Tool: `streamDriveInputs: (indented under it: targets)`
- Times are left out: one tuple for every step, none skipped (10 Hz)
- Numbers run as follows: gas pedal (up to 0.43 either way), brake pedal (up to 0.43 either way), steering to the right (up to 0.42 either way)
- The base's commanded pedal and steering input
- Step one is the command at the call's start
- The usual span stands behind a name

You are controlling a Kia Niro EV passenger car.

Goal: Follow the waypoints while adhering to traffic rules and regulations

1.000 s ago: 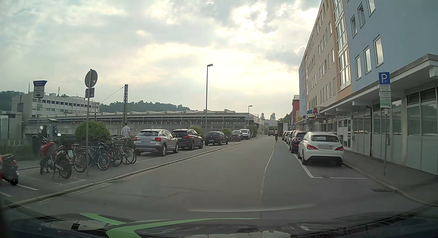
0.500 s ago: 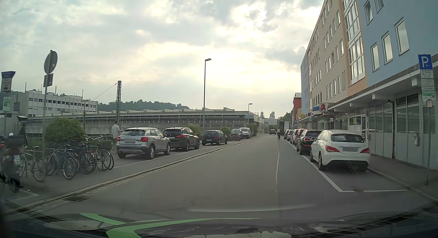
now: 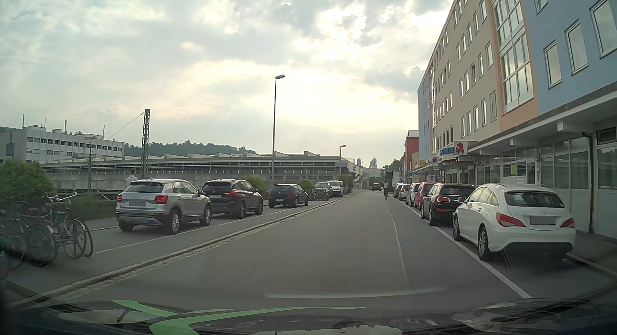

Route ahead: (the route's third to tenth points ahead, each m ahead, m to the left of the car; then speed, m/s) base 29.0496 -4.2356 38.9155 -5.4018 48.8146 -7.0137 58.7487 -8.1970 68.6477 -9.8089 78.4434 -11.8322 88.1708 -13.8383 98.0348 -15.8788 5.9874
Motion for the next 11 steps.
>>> streamDriveInputs:
  targets:
    - [0.22, 0.0, 0.061]
    - [0.22, 0.0, 0.069]
    - [0.22, 0.0, 0.071]
    - [0.177, 0.0, 0.071]
    - [0.169, 0.0, 0.071]
    - [0.169, 0.0, 0.071]
    - [0.169, 0.0, 0.071]
    - [0.169, 0.0, 0.069]
    - [0.157, 0.0, 0.069]
    - [0.157, 0.0, 0.067]
    - [0.15, 0.0, 0.064]
